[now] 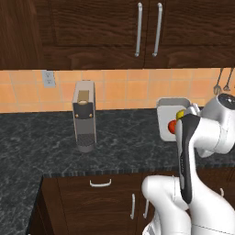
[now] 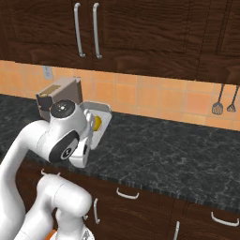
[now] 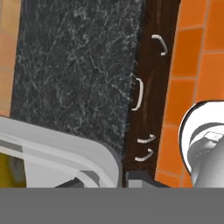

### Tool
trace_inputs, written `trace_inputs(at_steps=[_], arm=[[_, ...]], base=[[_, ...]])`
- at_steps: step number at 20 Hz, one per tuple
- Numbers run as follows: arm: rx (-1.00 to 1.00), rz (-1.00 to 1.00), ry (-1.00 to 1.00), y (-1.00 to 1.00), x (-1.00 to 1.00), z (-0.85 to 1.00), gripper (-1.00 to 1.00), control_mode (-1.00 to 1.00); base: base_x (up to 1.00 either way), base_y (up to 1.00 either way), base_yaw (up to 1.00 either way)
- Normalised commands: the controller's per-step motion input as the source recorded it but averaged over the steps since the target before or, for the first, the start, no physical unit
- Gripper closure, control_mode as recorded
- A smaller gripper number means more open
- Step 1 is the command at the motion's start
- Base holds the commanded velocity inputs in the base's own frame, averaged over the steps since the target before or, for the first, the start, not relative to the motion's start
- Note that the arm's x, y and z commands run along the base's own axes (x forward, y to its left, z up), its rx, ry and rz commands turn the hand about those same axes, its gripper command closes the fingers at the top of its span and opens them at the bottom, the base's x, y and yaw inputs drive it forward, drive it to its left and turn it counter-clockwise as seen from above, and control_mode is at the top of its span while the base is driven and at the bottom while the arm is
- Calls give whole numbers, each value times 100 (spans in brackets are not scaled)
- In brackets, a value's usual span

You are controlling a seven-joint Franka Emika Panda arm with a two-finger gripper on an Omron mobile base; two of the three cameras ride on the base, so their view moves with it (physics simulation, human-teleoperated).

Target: Take the meat container that has the chicken drumstick and place it on the second highest rack of the freezer. Then take the vegetable container that has the lemon and tomato and place it on the highest rack of the freezer.

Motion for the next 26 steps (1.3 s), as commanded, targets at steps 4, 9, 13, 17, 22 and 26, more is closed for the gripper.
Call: trace_inputs(at_steps=[4, 9, 13, 17, 22, 26], arm=[[0, 0, 0, 1, -1, 0, 100, 100], [0, 0, 0, 0, 0, 0, 100, 100], [0, 0, 0, 0, 0, 0, 100, 100], [0, 0, 0, 0, 0, 0, 100, 100], [0, 0, 0, 0, 0, 0, 100, 100], [0, 0, 0, 0, 0, 0, 100, 100]], base=[[-67, -14, -32], [-67, -15, -73], [-25, -2, -88], [-3, -10, -91], [15, -43, -87], [43, -55, -81]])
